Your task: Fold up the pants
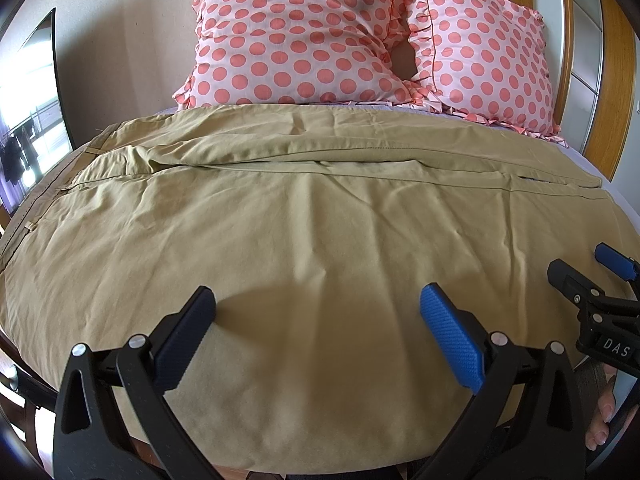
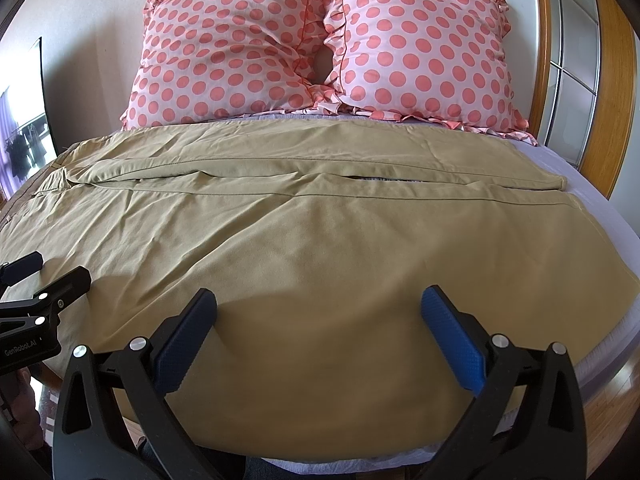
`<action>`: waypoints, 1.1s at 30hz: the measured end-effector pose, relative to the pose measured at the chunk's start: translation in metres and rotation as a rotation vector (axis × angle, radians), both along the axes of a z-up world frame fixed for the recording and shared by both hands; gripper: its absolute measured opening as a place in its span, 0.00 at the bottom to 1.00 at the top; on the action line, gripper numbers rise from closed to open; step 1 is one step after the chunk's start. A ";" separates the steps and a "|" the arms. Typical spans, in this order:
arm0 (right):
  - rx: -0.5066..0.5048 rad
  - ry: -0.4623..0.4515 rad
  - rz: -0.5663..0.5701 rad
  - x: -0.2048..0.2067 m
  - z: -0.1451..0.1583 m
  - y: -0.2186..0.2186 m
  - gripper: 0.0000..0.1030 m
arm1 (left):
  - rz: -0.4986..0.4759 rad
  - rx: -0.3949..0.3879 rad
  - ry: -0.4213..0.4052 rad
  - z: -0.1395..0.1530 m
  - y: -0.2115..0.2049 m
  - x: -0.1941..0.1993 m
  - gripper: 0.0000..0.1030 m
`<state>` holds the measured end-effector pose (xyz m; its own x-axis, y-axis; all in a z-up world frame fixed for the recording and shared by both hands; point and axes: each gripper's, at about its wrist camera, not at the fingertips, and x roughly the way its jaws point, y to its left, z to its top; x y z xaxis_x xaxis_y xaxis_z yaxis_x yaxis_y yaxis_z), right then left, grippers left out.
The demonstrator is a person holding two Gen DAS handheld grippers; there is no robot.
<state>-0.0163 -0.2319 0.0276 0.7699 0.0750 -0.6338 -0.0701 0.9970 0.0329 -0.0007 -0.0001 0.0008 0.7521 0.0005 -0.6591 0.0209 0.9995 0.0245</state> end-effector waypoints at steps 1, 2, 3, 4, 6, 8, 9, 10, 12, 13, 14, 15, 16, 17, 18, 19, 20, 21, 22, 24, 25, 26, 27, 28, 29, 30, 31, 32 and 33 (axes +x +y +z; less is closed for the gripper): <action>0.000 0.000 -0.001 0.000 0.000 0.000 0.99 | 0.000 0.000 0.000 0.000 0.000 0.000 0.98; 0.000 0.000 0.000 0.000 0.000 0.000 0.99 | 0.000 0.000 0.000 0.000 0.000 0.000 0.98; 0.000 0.000 0.000 0.000 0.000 0.000 0.99 | 0.000 0.000 0.000 0.000 0.000 0.000 0.98; 0.000 0.000 0.000 0.000 0.000 0.000 0.99 | 0.000 0.000 0.000 0.000 0.000 0.000 0.98; 0.000 0.000 0.000 0.000 0.000 0.000 0.99 | 0.000 0.000 -0.001 0.000 0.000 0.000 0.98; 0.000 -0.001 0.000 0.000 0.000 0.000 0.99 | 0.000 0.000 -0.002 0.000 0.000 0.000 0.98; 0.000 -0.002 0.000 0.001 0.000 0.000 0.99 | 0.000 0.000 -0.002 0.000 0.000 0.000 0.98; 0.000 -0.001 0.001 0.001 0.000 0.000 0.99 | 0.000 0.000 -0.003 0.008 -0.001 0.001 0.98; 0.000 -0.001 0.001 0.001 0.000 0.000 0.99 | 0.000 0.000 -0.003 0.007 -0.001 0.002 0.98; 0.000 -0.001 0.001 0.001 0.000 0.000 0.99 | 0.000 0.000 -0.003 0.008 -0.001 0.002 0.98; 0.000 0.000 0.002 0.001 0.000 0.000 0.99 | 0.000 0.000 -0.003 0.008 -0.001 0.002 0.98; 0.000 0.000 0.002 0.001 0.000 0.000 0.99 | 0.000 0.000 -0.002 0.007 -0.001 0.002 0.98; -0.001 -0.001 0.003 0.001 0.000 0.000 0.99 | 0.001 0.000 -0.001 0.008 -0.002 0.002 0.98; 0.000 -0.001 0.004 0.000 0.005 -0.002 0.99 | 0.000 0.000 0.000 0.009 -0.002 0.002 0.98; -0.001 -0.001 0.006 0.001 0.005 -0.002 0.99 | 0.000 0.000 0.002 0.011 0.000 0.002 0.98; -0.002 0.002 0.010 0.002 0.005 -0.002 0.99 | 0.000 0.000 0.001 0.009 0.000 0.002 0.98; -0.003 0.009 0.017 0.004 0.007 -0.002 0.99 | 0.000 0.001 0.000 0.008 0.000 0.002 0.98; 0.000 0.031 0.026 0.007 0.009 -0.003 0.99 | -0.001 0.002 0.000 0.009 0.000 0.002 0.98; 0.005 0.053 0.020 0.010 0.012 -0.006 0.99 | -0.007 0.000 0.006 0.009 0.001 0.003 0.98; 0.028 0.047 0.002 0.021 0.029 -0.022 0.99 | -0.022 -0.008 0.022 0.008 0.005 0.003 0.98; 0.032 0.029 -0.017 0.030 0.045 -0.034 0.99 | -0.020 -0.006 0.023 0.010 0.005 0.001 0.98; 0.029 0.008 -0.049 0.041 0.059 -0.048 0.99 | -0.014 0.000 0.014 0.011 0.007 0.002 0.98; 0.026 -0.001 -0.091 0.055 0.072 -0.061 0.99 | -0.009 0.008 0.003 0.013 0.009 0.002 0.98; 0.025 0.005 -0.131 0.071 0.081 -0.073 0.99 | -0.008 0.010 -0.009 0.013 0.009 0.002 0.98; 0.028 0.017 -0.166 0.087 0.086 -0.084 0.99 | -0.010 0.004 -0.021 0.016 0.011 0.002 0.98; 0.039 0.045 -0.224 0.116 0.091 -0.101 0.99 | -0.012 -0.003 -0.028 0.017 0.012 0.003 0.98; 0.051 0.072 -0.267 0.140 0.091 -0.114 0.99 | -0.020 -0.024 -0.036 0.019 0.014 0.005 0.98; 0.066 0.118 -0.330 0.175 0.088 -0.131 0.96 | -0.025 -0.036 -0.039 0.021 0.015 0.005 0.98; 0.075 0.151 -0.378 0.198 0.084 -0.144 0.84 | -0.033 -0.050 -0.043 0.022 0.017 0.006 0.98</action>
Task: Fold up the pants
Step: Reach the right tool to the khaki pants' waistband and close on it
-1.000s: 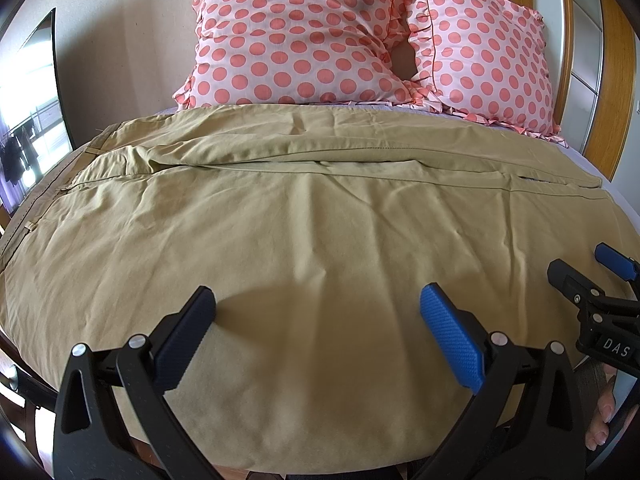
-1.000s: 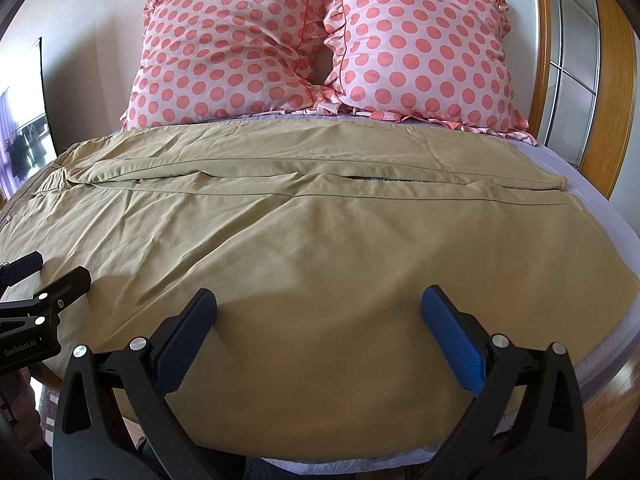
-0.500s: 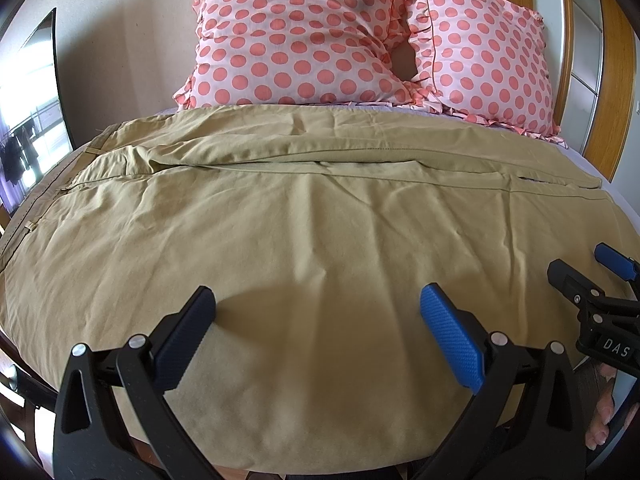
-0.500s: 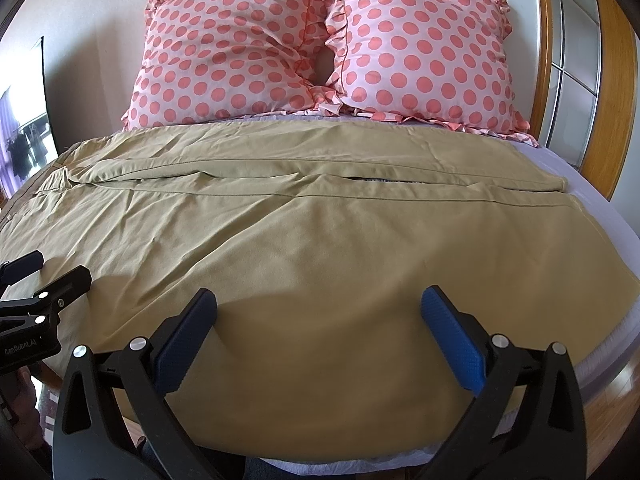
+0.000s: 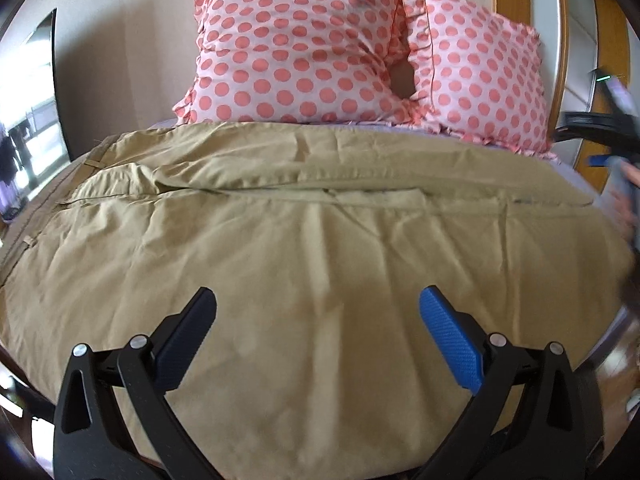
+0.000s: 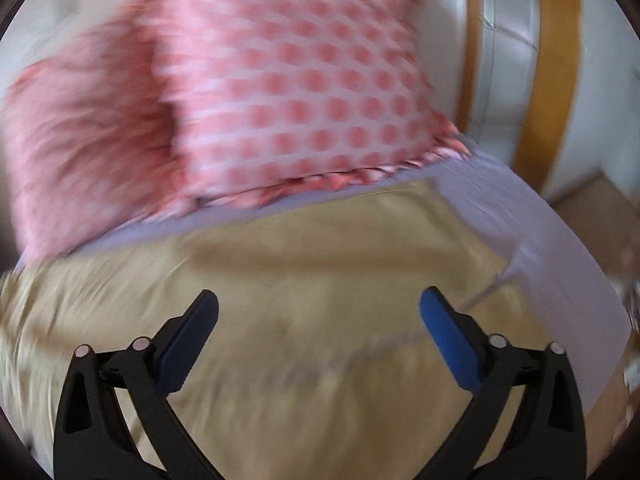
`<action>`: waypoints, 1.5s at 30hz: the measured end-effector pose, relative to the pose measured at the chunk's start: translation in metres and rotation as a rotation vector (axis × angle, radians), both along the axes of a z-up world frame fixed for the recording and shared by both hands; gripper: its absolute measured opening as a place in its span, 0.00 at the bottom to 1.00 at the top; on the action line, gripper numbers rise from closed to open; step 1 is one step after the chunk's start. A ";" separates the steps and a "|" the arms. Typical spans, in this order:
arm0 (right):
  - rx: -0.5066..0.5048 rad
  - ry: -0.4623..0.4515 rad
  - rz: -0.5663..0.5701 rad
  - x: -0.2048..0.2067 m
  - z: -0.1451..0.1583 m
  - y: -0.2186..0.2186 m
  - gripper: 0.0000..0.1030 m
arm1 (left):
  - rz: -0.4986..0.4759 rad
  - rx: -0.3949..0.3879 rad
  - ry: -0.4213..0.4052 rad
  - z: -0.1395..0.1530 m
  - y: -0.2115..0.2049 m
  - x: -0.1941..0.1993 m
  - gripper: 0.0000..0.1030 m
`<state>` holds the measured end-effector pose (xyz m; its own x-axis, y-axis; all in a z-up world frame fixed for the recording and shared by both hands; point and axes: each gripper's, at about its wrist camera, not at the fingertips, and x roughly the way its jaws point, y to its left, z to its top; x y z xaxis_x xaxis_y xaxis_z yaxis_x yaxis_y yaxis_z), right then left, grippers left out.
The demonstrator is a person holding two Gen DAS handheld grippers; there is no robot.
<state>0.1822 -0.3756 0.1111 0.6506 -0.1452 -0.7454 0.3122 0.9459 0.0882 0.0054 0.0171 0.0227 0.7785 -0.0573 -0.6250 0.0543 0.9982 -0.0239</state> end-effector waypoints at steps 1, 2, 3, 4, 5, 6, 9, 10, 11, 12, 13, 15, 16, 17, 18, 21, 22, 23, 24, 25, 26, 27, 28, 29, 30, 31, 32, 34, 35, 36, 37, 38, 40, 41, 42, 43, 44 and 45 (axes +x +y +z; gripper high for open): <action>0.009 0.035 -0.050 0.022 -0.006 -0.012 0.76 | -0.013 -0.017 -0.007 0.001 0.002 0.001 0.98; 0.029 0.086 -0.125 0.053 -0.015 -0.028 0.65 | -0.022 -0.027 -0.011 0.002 0.004 0.003 0.98; 0.060 0.116 -0.170 0.072 -0.023 -0.039 0.65 | -0.031 -0.042 -0.017 0.003 0.006 0.005 0.98; 0.097 0.148 -0.221 0.091 -0.032 -0.050 0.64 | -0.033 -0.053 -0.021 0.004 0.008 0.005 0.98; 0.124 0.168 -0.271 0.106 -0.039 -0.060 0.63 | -0.035 -0.067 -0.027 0.005 0.011 0.006 0.98; 0.139 0.186 -0.338 0.124 -0.048 -0.069 0.63 | -0.039 -0.077 -0.033 0.006 0.013 0.007 0.98; 0.128 0.211 -0.424 0.159 -0.063 -0.078 0.63 | -0.046 -0.087 -0.054 0.009 0.016 0.011 0.98; 0.115 0.228 -0.434 0.168 -0.068 -0.078 0.64 | -0.049 -0.086 -0.055 0.009 0.016 0.013 0.98; 0.092 0.259 -0.446 0.178 -0.076 -0.079 0.64 | -0.051 -0.086 -0.053 0.008 0.016 0.015 0.98; 0.032 0.262 -0.454 0.181 -0.076 -0.078 0.66 | -0.054 -0.085 -0.049 0.007 0.015 0.018 0.98; -0.012 0.253 -0.448 0.183 -0.077 -0.075 0.66 | -0.057 -0.088 -0.047 0.007 0.015 0.019 0.98; 0.001 0.213 -0.407 0.180 -0.081 -0.073 0.51 | -0.059 -0.091 -0.041 0.005 0.015 0.021 0.98; -0.005 0.195 -0.395 0.176 -0.082 -0.073 0.46 | -0.061 -0.098 -0.038 0.004 0.014 0.022 0.98; -0.008 0.182 -0.392 0.170 -0.082 -0.075 0.34 | -0.059 -0.101 -0.034 0.004 0.015 0.022 0.98; 0.005 0.158 -0.393 0.163 -0.084 -0.079 0.20 | -0.054 -0.102 -0.033 0.004 0.016 0.021 0.98; 0.086 0.085 -0.388 0.140 -0.088 -0.095 0.10 | -0.022 -0.105 -0.041 0.007 0.022 0.015 0.98; 0.105 0.076 -0.389 0.135 -0.089 -0.098 0.10 | -0.013 -0.105 -0.043 0.008 0.024 0.014 0.98; 0.134 0.064 -0.394 0.127 -0.088 -0.099 0.07 | 0.003 -0.108 -0.048 0.011 0.027 0.010 0.98; 0.190 0.037 -0.398 0.117 -0.088 -0.104 0.06 | 0.009 -0.113 -0.054 0.014 0.030 0.007 0.98; 0.235 0.001 -0.393 0.105 -0.082 -0.116 0.05 | 0.013 -0.119 -0.064 0.017 0.032 0.004 0.98; 0.280 -0.053 -0.378 0.089 -0.077 -0.121 0.05 | 0.017 -0.123 -0.081 0.022 0.035 0.000 0.98; 0.318 -0.107 -0.355 0.070 -0.070 -0.125 0.05 | 0.022 -0.125 -0.094 0.025 0.037 -0.003 0.98; 0.351 -0.158 -0.328 0.049 -0.064 -0.129 0.05 | 0.034 -0.127 -0.119 0.031 0.042 -0.006 0.98; 0.382 -0.211 -0.301 0.023 -0.057 -0.130 0.05 | 0.040 -0.128 -0.133 0.034 0.045 -0.009 0.98; 0.401 -0.247 -0.278 -0.006 -0.041 -0.116 0.05 | 0.047 -0.129 -0.146 0.038 0.048 -0.009 0.98; 0.429 -0.293 -0.253 -0.045 -0.038 -0.115 0.05 | 0.057 -0.132 -0.158 0.043 0.052 -0.008 0.98; 0.446 -0.311 -0.245 -0.065 -0.037 -0.113 0.05 | 0.060 -0.139 -0.164 0.046 0.056 -0.006 0.98; 0.513 -0.326 -0.257 -0.120 -0.046 -0.115 0.05 | 0.055 -0.173 -0.169 0.052 0.065 0.000 0.98; 0.546 -0.318 -0.267 -0.141 -0.054 -0.112 0.05 | 0.047 -0.195 -0.167 0.055 0.069 0.004 0.98; 0.595 -0.299 -0.277 -0.158 -0.066 -0.114 0.05 | 0.031 -0.238 -0.159 0.058 0.077 0.012 0.98; 0.633 -0.276 -0.277 -0.164 -0.075 -0.115 0.05 | 0.022 -0.268 -0.148 0.060 0.080 0.017 0.98; 0.668 -0.257 -0.273 -0.166 -0.081 -0.115 0.05 | 0.012 -0.314 -0.131 0.062 0.087 0.025 0.98; 0.690 -0.235 -0.276 -0.168 -0.083 -0.115 0.11 | -0.006 -0.415 -0.103 0.063 0.102 0.041 0.98; 0.707 -0.224 -0.282 -0.165 -0.085 -0.116 0.24 | -0.004 -0.460 -0.092 0.064 0.110 0.049 0.98; 0.719 -0.223 -0.281 -0.168 -0.085 -0.113 0.44 | 0.001 -0.476 -0.085 0.062 0.114 0.051 0.98; 0.719 -0.216 -0.288 -0.168 -0.086 -0.112 0.53 | 0.022 -0.495 -0.068 0.061 0.121 0.058 0.98; 0.715 -0.213 -0.297 -0.169 -0.087 -0.111 0.58 | 0.046 -0.499 -0.051 0.060 0.126 0.064 0.98; 0.713 -0.212 -0.303 -0.169 -0.089 -0.111 0.57 | 0.062 -0.501 -0.038 0.058 0.129 0.069 0.98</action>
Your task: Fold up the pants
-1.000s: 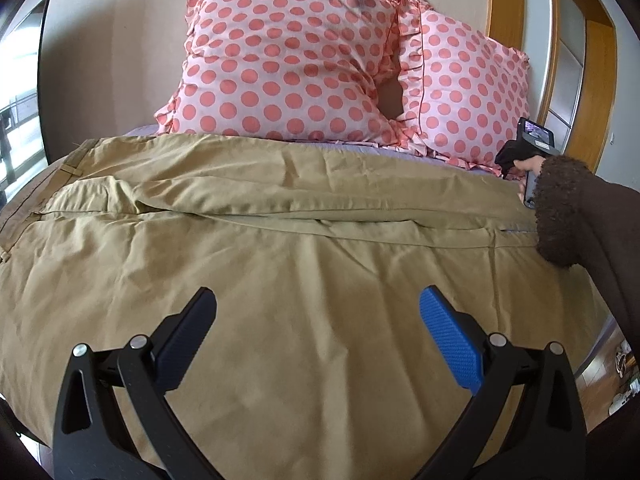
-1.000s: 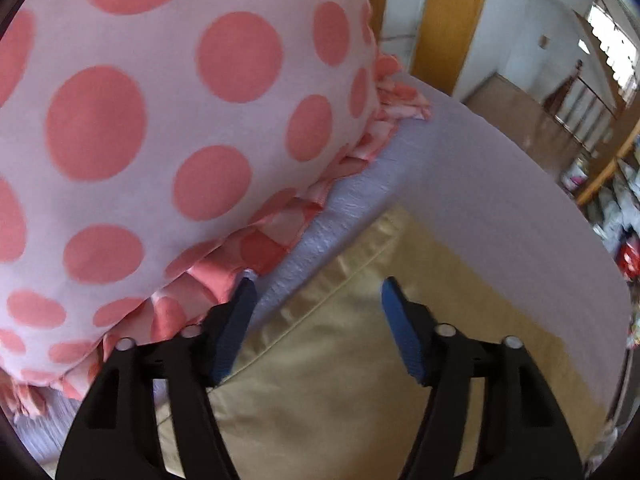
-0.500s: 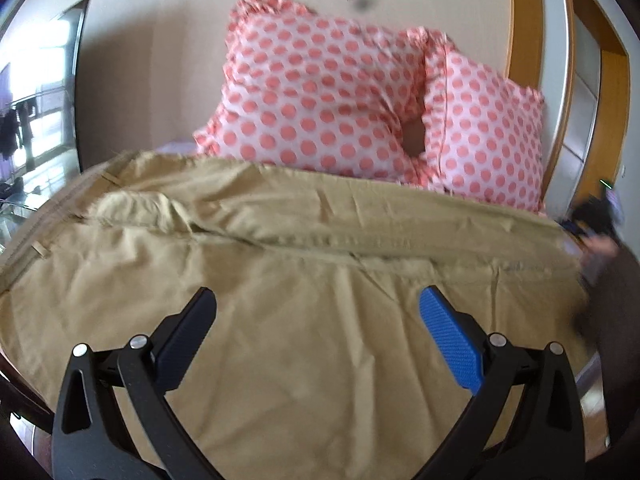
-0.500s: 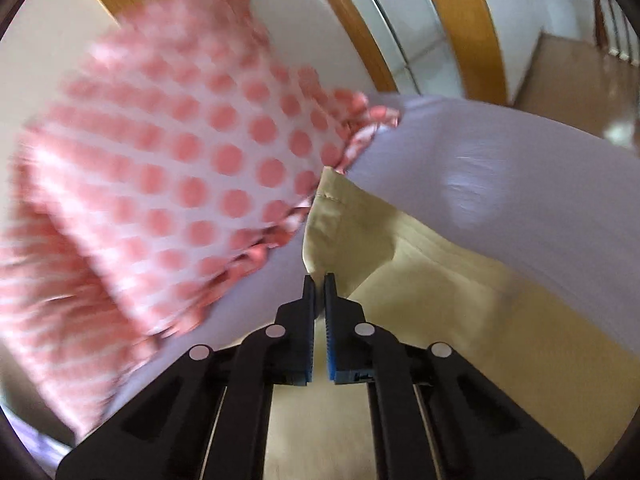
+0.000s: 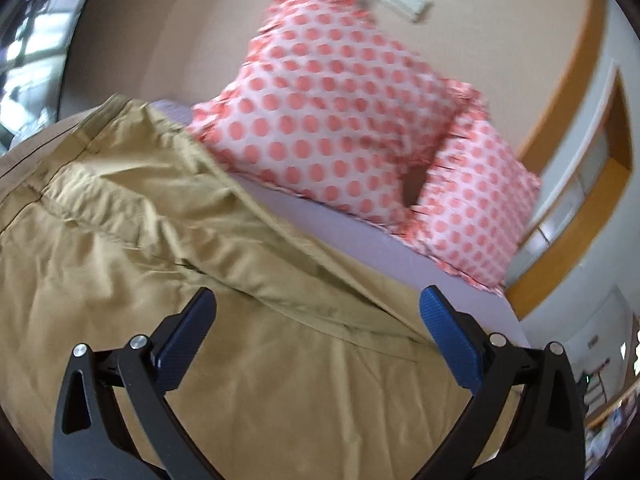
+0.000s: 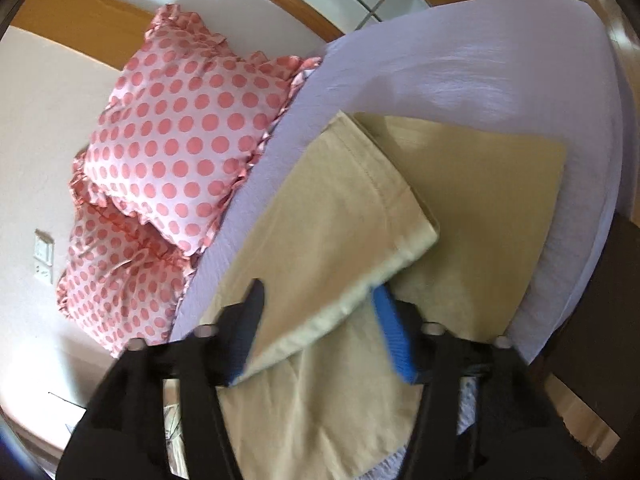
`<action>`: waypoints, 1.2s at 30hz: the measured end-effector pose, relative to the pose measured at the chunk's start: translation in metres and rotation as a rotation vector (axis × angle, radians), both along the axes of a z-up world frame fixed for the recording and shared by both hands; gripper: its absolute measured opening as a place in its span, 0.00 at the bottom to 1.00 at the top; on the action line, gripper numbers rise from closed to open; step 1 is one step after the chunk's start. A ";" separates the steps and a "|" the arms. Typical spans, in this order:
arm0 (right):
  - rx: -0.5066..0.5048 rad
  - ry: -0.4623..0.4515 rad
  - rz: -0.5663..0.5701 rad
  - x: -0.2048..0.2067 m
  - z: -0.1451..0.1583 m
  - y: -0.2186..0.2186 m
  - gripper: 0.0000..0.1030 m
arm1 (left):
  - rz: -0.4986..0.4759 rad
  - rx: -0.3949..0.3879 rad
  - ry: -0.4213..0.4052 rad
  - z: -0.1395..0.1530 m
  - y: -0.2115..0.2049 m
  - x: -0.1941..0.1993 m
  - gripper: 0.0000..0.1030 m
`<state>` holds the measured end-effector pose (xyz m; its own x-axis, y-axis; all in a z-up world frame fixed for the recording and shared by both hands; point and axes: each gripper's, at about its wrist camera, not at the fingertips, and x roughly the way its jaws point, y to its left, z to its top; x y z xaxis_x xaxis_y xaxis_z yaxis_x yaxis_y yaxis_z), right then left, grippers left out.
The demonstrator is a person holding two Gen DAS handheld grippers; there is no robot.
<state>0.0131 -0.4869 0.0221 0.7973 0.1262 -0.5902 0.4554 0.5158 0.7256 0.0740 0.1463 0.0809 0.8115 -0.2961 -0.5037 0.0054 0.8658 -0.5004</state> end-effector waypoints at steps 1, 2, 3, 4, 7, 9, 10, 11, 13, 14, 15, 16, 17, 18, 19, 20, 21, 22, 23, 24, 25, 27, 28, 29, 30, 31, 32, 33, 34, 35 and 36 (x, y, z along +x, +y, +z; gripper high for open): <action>-0.011 -0.003 -0.003 0.002 0.000 0.000 0.57 | 0.017 -0.009 0.025 -0.002 0.006 0.009 0.98; -0.034 -0.009 -0.007 0.006 0.000 0.000 0.48 | 0.028 -0.017 0.041 -0.003 0.010 0.016 0.98; -0.042 -0.033 -0.003 0.006 -0.001 -0.002 0.03 | 0.041 -0.031 0.060 -0.004 0.015 0.024 0.98; -0.034 -0.055 0.005 0.007 -0.003 -0.005 0.02 | 0.048 -0.035 0.073 -0.005 0.018 0.033 0.98; 0.023 -0.173 -0.019 -0.004 -0.001 -0.019 0.02 | 0.070 -0.013 0.104 -0.006 0.026 0.059 0.98; 0.013 -0.205 -0.014 -0.006 0.003 -0.021 0.02 | 0.102 -0.004 0.136 -0.007 0.033 0.085 0.98; 0.012 -0.209 -0.011 -0.005 0.004 -0.021 0.02 | 0.114 -0.004 0.151 -0.008 0.036 0.096 0.98; 0.020 -0.218 -0.008 -0.005 0.004 -0.023 0.02 | 0.130 0.002 0.172 -0.010 0.039 0.110 0.97; 0.028 -0.230 -0.008 -0.005 0.004 -0.023 0.02 | 0.167 0.007 0.223 -0.017 0.047 0.135 0.95; 0.026 -0.233 -0.007 -0.005 0.004 -0.024 0.02 | 0.180 -0.001 0.250 -0.022 0.051 0.148 0.93; 0.025 -0.235 -0.006 -0.005 0.004 -0.024 0.02 | 0.190 -0.012 0.270 -0.026 0.056 0.158 0.87; 0.025 -0.236 -0.004 -0.005 0.003 -0.025 0.02 | 0.200 -0.027 0.296 -0.033 0.061 0.172 0.80; 0.026 -0.235 -0.006 -0.004 0.004 -0.024 0.02 | 0.209 -0.042 0.318 -0.039 0.066 0.181 0.74; 0.031 -0.240 -0.006 -0.003 0.004 -0.025 0.02 | 0.212 -0.056 0.355 -0.048 0.072 0.192 0.51; 0.037 -0.246 -0.007 -0.001 0.006 -0.025 0.02 | 0.203 -0.074 0.373 -0.054 0.077 0.196 0.11; 0.040 -0.256 -0.006 -0.001 0.007 -0.025 0.02 | 0.189 -0.113 0.386 -0.060 0.081 0.197 0.02; 0.036 -0.266 -0.004 -0.001 0.012 -0.025 0.02 | 0.199 -0.150 0.378 -0.062 0.086 0.188 0.02; 0.032 -0.273 -0.002 -0.002 0.014 -0.025 0.02 | 0.200 -0.153 0.351 -0.058 0.087 0.178 0.02; 0.026 -0.281 -0.002 -0.004 0.018 -0.025 0.02 | 0.197 -0.129 0.311 -0.048 0.085 0.163 0.02; 0.012 -0.292 -0.007 -0.009 0.023 -0.026 0.02 | 0.190 -0.099 0.261 -0.036 0.082 0.143 0.02; 0.001 -0.301 -0.016 -0.015 0.027 -0.028 0.02 | 0.183 -0.076 0.206 -0.023 0.079 0.116 0.02; -0.011 -0.307 -0.039 -0.028 0.030 -0.033 0.02 | 0.176 -0.057 0.106 -0.001 0.074 0.048 0.02; -0.017 -0.302 -0.050 -0.035 0.030 -0.036 0.02 | 0.177 -0.049 0.087 0.003 0.073 0.023 0.03; -0.025 -0.294 -0.059 -0.041 0.028 -0.038 0.02 | 0.183 -0.038 0.069 0.003 0.072 -0.007 0.04; -0.039 -0.277 -0.069 -0.048 0.025 -0.040 0.02 | 0.194 -0.021 0.061 -0.002 0.069 -0.042 0.05; -0.050 -0.257 -0.076 -0.052 0.021 -0.042 0.02 | 0.201 -0.016 0.070 -0.008 0.067 -0.060 0.05; -0.055 -0.244 -0.080 -0.055 0.017 -0.042 0.02 | 0.208 -0.025 0.086 -0.017 0.066 -0.076 0.05; -0.059 -0.216 -0.085 -0.057 0.011 -0.043 0.02 | 0.222 -0.048 0.113 -0.031 0.067 -0.096 0.05; -0.059 -0.198 -0.086 -0.058 0.006 -0.043 0.02 | 0.236 -0.061 0.129 -0.041 0.068 -0.105 0.05; -0.056 -0.182 -0.088 -0.058 0.001 -0.044 0.02 | 0.243 -0.074 0.142 -0.049 0.069 -0.112 0.05; -0.052 -0.165 -0.092 -0.058 -0.004 -0.045 0.02 | 0.252 -0.085 0.161 -0.059 0.070 -0.119 0.05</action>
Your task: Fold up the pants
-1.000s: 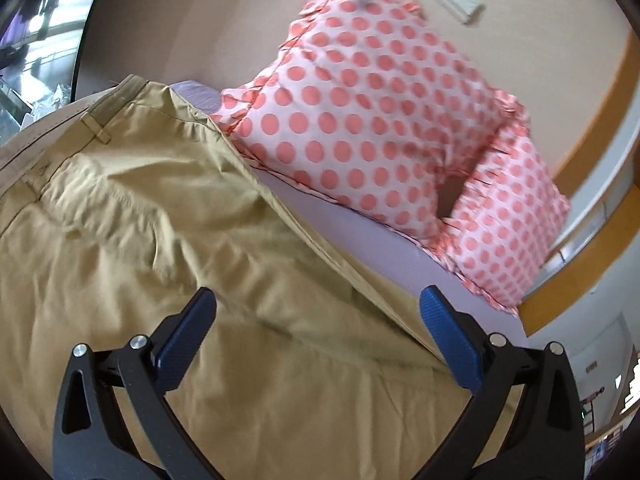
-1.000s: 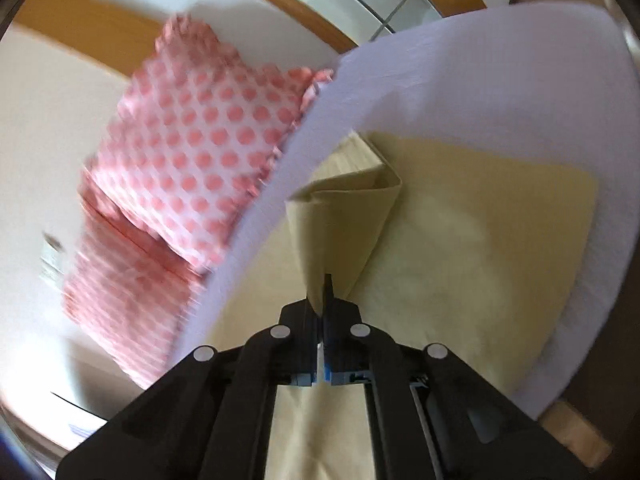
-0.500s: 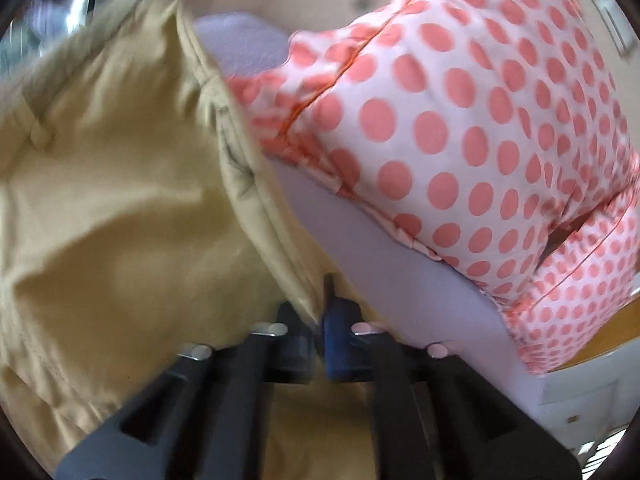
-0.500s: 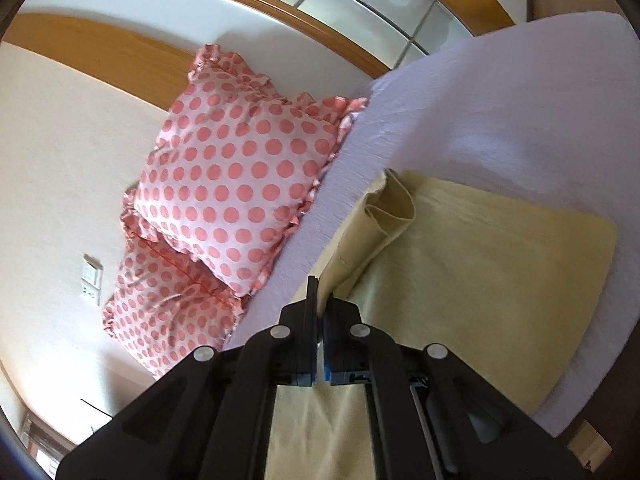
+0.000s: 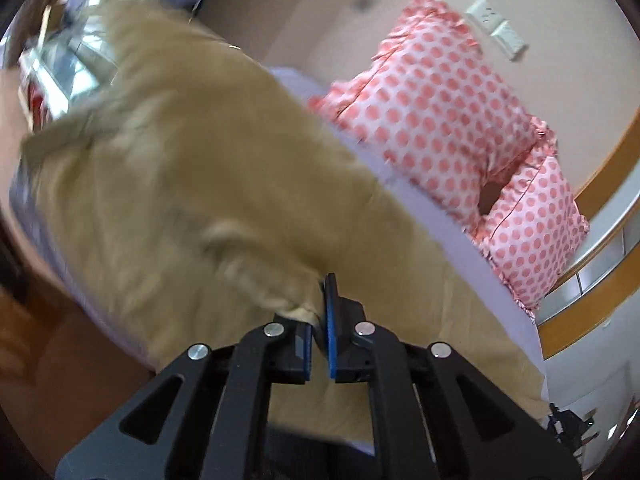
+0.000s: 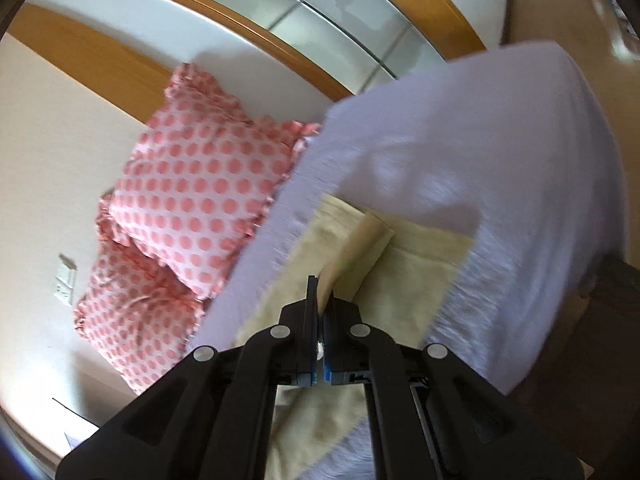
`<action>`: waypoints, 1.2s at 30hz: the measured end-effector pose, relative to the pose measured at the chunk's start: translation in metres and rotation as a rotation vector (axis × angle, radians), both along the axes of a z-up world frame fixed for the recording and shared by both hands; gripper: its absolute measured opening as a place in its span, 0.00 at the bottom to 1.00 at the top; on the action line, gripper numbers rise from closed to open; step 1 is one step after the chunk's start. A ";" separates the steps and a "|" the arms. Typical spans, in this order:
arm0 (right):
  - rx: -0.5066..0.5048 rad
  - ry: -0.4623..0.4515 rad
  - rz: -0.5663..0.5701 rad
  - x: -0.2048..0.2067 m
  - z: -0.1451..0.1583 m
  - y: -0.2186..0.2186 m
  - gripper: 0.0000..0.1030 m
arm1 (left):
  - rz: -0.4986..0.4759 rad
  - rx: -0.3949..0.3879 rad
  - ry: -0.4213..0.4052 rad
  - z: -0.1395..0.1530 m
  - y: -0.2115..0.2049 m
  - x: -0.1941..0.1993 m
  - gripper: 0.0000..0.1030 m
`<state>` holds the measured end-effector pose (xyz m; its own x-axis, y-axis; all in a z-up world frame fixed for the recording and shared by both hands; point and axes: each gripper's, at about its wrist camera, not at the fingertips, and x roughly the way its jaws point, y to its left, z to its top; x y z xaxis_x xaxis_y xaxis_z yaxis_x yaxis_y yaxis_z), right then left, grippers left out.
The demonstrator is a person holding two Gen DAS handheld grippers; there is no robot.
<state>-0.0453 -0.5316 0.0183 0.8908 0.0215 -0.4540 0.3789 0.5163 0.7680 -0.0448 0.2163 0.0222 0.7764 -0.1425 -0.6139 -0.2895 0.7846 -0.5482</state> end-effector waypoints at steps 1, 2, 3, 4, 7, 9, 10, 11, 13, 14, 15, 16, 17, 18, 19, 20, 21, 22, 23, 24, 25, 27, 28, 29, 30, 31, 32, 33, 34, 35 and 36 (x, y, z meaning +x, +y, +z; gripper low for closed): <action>0.001 0.010 -0.005 -0.001 -0.003 -0.001 0.02 | 0.004 -0.006 0.008 -0.005 -0.001 -0.002 0.05; -0.004 0.018 -0.007 -0.002 -0.005 -0.002 0.02 | 0.007 -0.017 0.009 -0.011 -0.001 -0.005 0.05; -0.016 0.026 -0.005 -0.003 -0.004 -0.001 0.02 | 0.009 -0.024 0.003 -0.015 -0.001 -0.007 0.05; -0.038 0.042 -0.005 -0.004 -0.003 0.000 0.02 | 0.010 -0.024 -0.006 -0.015 -0.001 -0.009 0.06; -0.087 0.079 -0.038 -0.013 0.003 0.000 0.35 | 0.011 -0.006 -0.024 -0.015 -0.005 -0.014 0.09; -0.126 0.077 -0.105 -0.025 0.006 -0.003 0.71 | 0.006 -0.011 -0.039 -0.016 -0.006 -0.019 0.13; -0.148 0.077 -0.133 -0.030 0.006 -0.004 0.70 | 0.004 -0.014 -0.045 -0.016 -0.005 -0.021 0.16; -0.167 0.087 -0.152 -0.033 0.005 -0.004 0.70 | 0.006 -0.022 -0.054 -0.017 -0.004 -0.026 0.17; -0.168 0.103 -0.150 -0.031 -0.002 -0.005 0.66 | 0.019 -0.023 -0.063 -0.018 -0.002 -0.035 0.29; -0.173 0.097 -0.145 -0.030 -0.004 -0.004 0.64 | 0.033 -0.015 -0.066 -0.018 0.000 -0.040 0.32; -0.205 0.105 -0.152 -0.028 -0.003 0.001 0.63 | 0.042 -0.017 -0.072 -0.018 0.002 -0.046 0.35; -0.217 0.103 -0.143 -0.026 -0.004 0.004 0.60 | 0.051 -0.022 -0.074 -0.018 0.005 -0.050 0.35; -0.214 0.092 -0.117 -0.022 -0.007 0.009 0.53 | 0.068 -0.027 -0.081 -0.018 0.010 -0.056 0.36; -0.222 0.084 -0.099 -0.019 -0.008 0.014 0.48 | 0.085 -0.032 -0.090 -0.018 0.015 -0.062 0.38; -0.243 0.083 -0.094 -0.017 -0.008 0.020 0.46 | 0.104 -0.035 -0.097 -0.018 0.019 -0.067 0.41; -0.268 0.080 -0.077 -0.013 -0.010 0.026 0.31 | 0.117 -0.039 -0.102 -0.018 0.024 -0.070 0.41; -0.257 0.070 -0.047 -0.008 -0.013 0.028 0.08 | 0.133 -0.045 -0.104 -0.019 0.029 -0.074 0.42; -0.237 0.059 -0.022 -0.004 -0.018 0.029 0.08 | 0.140 -0.049 -0.105 -0.019 0.032 -0.075 0.42; -0.243 0.035 -0.013 -0.001 -0.017 0.031 0.06 | 0.143 -0.055 -0.106 -0.020 0.035 -0.076 0.42; -0.267 0.020 -0.005 0.002 -0.012 0.034 0.06 | 0.143 -0.061 -0.108 -0.020 0.037 -0.076 0.43; -0.299 -0.002 0.011 0.007 -0.003 0.040 0.06 | 0.145 -0.068 -0.111 -0.021 0.039 -0.076 0.45; -0.354 -0.078 0.090 0.020 0.025 0.063 0.06 | 0.145 -0.076 -0.121 -0.022 0.041 -0.078 0.52; -0.380 -0.120 0.148 0.029 0.041 0.081 0.06 | 0.152 -0.076 -0.121 -0.022 0.042 -0.079 0.59; -0.400 -0.162 0.214 0.037 0.054 0.100 0.06 | 0.161 -0.074 -0.124 -0.022 0.042 -0.081 0.64; -0.424 -0.215 0.314 0.047 0.069 0.132 0.06 | 0.171 -0.074 -0.131 -0.022 0.041 -0.083 0.70; -0.436 -0.250 0.400 0.053 0.078 0.158 0.06 | 0.174 -0.077 -0.139 -0.023 0.042 -0.086 0.73; -0.450 -0.279 0.494 0.058 0.083 0.188 0.06 | 0.177 -0.081 -0.148 -0.023 0.041 -0.088 0.75; -0.474 -0.309 0.624 0.063 0.086 0.230 0.06 | 0.180 -0.081 -0.152 -0.023 0.041 -0.090 0.79; -0.495 -0.316 0.720 0.064 0.084 0.260 0.06 | 0.183 -0.079 -0.157 -0.023 0.040 -0.091 0.81; -0.516 -0.311 0.820 0.065 0.079 0.290 0.06 | 0.180 -0.077 -0.163 -0.022 0.040 -0.091 0.82; -0.549 -0.288 0.941 0.063 0.067 0.326 0.07 | 0.174 -0.072 -0.168 -0.022 0.040 -0.092 0.82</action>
